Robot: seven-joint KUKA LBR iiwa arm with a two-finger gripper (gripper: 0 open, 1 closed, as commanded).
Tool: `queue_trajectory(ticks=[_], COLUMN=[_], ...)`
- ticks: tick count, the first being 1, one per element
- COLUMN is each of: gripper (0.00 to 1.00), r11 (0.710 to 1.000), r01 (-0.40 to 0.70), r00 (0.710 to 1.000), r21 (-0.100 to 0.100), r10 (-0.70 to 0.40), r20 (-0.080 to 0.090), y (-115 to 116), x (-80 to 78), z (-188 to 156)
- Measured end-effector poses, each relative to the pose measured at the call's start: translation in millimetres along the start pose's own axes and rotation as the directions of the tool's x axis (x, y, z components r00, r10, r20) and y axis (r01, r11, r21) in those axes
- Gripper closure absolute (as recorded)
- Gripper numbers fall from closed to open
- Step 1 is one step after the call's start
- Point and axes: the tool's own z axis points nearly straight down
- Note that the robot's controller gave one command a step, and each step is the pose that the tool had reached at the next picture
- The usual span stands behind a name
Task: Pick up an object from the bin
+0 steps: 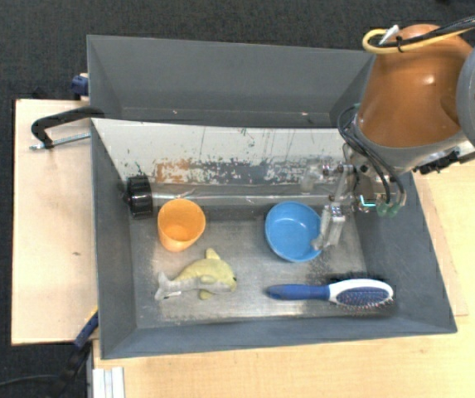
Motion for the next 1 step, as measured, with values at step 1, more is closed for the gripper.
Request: queue_trajectory(ticks=[1], gripper=[0.0], r11=[0.939], r01=[0.343], r00=[0.939], r21=[0.001], r10=[-0.343], r20=[0.004], y=[6.3], x=[-57.1], z=[166.5])
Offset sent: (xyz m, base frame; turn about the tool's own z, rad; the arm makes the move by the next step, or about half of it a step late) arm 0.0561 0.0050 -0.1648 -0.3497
